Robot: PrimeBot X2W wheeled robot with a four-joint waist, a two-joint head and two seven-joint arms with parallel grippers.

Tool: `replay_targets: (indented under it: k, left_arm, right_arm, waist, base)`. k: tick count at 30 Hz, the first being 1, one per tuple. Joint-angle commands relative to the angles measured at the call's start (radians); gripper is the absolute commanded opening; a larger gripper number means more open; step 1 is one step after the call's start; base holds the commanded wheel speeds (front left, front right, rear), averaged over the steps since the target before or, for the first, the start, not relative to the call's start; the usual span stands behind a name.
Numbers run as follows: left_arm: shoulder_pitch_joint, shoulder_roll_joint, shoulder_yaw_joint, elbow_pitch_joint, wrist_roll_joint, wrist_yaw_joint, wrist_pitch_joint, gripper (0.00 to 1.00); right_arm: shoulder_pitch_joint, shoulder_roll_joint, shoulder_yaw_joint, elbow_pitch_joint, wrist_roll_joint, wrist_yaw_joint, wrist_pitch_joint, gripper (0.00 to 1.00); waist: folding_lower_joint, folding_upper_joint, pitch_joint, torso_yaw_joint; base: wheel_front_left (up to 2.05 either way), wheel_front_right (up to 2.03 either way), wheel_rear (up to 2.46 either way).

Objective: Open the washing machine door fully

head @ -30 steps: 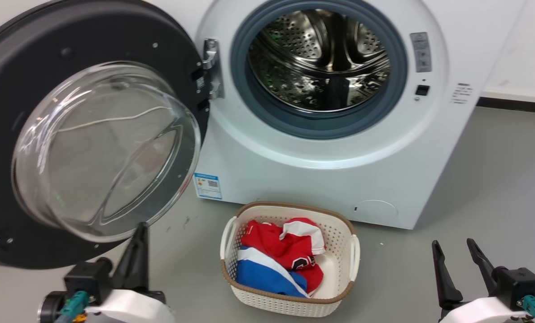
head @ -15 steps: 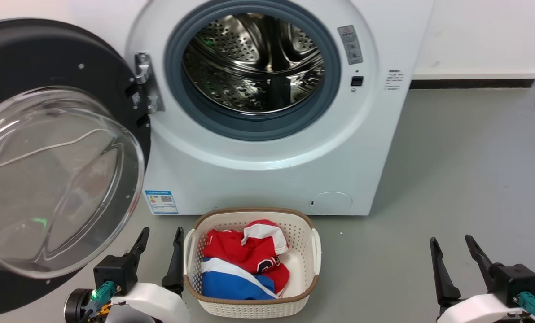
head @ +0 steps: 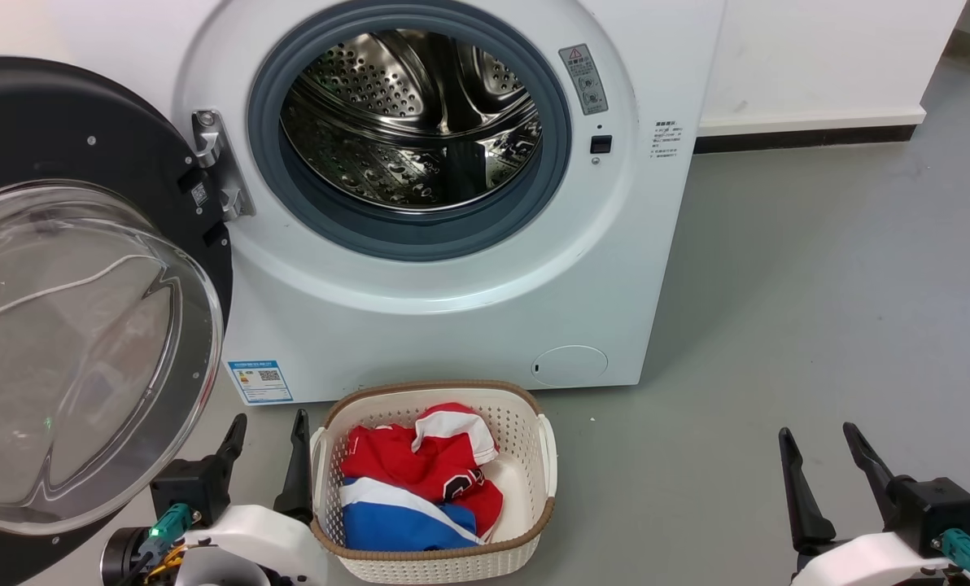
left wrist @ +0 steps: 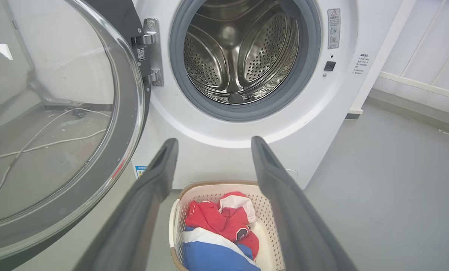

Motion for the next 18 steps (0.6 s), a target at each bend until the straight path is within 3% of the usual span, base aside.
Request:
replay_targets:
  k: [1,18]
  left_arm:
    - [0.003,-0.005,0.005,0.002,0.009,-0.001,-0.006,1.00]
    - [0.014,-0.036,0.047,0.022,0.047,-0.028,-0.006,1.00]
  right_arm:
    - [0.002,0.002,0.001,-0.005,0.006,0.000,0.000,1.00]
    - [-0.004,0.002,0.004,0.004,0.016,0.000,-0.007,1.00]
  waist:
    - [0.0000,0.0000,-0.001,0.001]
    - [0.0000,0.0000,-0.004,0.013]
  base:
    - [0.00,0.00,0.00]
    - [0.00,0.00,0.00]
